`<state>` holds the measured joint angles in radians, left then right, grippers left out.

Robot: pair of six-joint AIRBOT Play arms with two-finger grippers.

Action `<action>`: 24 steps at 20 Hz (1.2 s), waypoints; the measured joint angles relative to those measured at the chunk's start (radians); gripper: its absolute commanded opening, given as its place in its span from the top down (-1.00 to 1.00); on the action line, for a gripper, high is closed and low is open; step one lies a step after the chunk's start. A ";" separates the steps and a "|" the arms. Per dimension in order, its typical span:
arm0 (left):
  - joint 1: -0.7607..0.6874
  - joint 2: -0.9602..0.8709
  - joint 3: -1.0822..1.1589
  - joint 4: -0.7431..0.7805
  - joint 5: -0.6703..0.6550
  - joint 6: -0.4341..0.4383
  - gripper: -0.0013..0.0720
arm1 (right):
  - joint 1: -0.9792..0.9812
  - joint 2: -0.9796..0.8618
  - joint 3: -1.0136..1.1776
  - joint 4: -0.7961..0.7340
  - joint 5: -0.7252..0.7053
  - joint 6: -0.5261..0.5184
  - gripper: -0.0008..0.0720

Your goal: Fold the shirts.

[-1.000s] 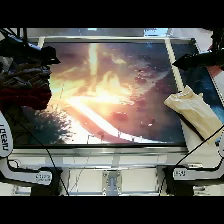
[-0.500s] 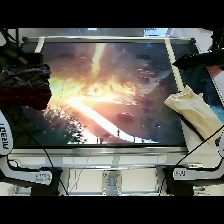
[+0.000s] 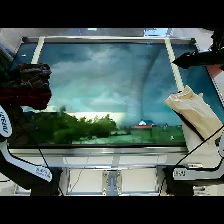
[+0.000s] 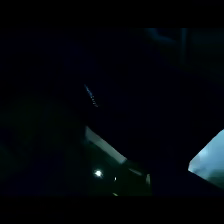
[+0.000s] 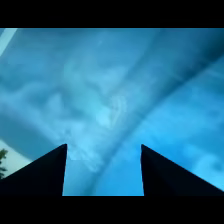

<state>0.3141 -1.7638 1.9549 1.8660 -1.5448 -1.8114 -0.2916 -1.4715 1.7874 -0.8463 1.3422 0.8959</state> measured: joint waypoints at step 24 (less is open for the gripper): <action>0.024 -0.222 0.013 -0.627 0.064 0.119 0.94 | 0.000 0.000 0.000 0.365 -0.037 0.050 -0.41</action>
<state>0.3386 -1.9854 1.9675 1.2392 -1.4803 -1.6920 -0.2916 -1.4715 1.7878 -0.4808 1.3056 0.9459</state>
